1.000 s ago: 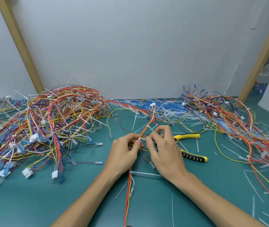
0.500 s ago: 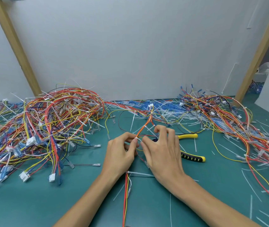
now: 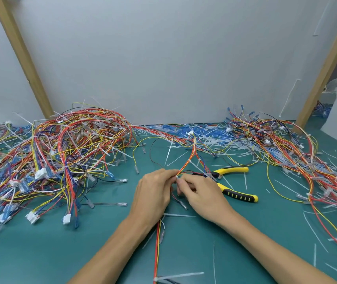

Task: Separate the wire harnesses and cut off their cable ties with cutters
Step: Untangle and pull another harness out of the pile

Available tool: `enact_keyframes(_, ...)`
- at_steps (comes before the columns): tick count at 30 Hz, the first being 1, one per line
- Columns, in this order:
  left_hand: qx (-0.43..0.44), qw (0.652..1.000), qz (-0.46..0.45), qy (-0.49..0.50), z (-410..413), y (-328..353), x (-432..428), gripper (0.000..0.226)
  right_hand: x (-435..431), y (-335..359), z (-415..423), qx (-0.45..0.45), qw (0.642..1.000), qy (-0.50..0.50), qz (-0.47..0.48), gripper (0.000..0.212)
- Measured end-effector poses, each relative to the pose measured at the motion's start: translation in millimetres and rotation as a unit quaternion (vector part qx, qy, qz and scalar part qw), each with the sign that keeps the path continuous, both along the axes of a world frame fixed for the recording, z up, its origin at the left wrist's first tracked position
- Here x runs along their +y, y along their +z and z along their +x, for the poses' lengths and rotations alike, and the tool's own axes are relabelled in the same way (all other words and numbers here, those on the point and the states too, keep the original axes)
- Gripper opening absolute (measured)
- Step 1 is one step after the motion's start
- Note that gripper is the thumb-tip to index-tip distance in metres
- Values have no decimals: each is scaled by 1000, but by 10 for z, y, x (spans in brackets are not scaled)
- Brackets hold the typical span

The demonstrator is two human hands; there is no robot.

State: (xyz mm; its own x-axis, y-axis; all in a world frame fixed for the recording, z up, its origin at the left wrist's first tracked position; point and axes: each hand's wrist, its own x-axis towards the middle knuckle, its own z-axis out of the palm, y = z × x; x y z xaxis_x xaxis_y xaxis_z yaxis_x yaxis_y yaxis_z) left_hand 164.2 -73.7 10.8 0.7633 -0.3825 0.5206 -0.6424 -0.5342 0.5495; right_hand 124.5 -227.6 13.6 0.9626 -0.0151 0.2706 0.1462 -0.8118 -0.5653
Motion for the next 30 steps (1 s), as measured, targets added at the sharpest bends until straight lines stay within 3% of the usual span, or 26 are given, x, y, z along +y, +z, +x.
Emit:
enact_keyframes(5, 8, 1000, -6, -16, 5, -17, -8, 19, -14, 55, 22, -19, 997, 19, 76, 48)
enact_keyframes(16, 101, 994, -49, -5, 12, 28, -33, 20, -41, 17, 40, -35, 993, 65, 94, 37)
enact_keyframes(20, 162, 981, -107, -6, 35, 49, -56, 18, -32, 30, 39, -11, 980, 68, 188, 34)
enact_keyframes(23, 274, 946, -150, -89, 72, 84, 10, 20, -56, 31, 48, -11, 960, 45, 276, 33)
enact_keyframes(26, 354, 909, -155, -157, 58, 129, 88, 42, -86, 1, 84, -23, 943, 3, 331, 36)
enact_keyframes(30, 476, 825, -211, -219, -57, 175, 101, 71, -114, -5, 123, -48, 907, -43, 416, 33)
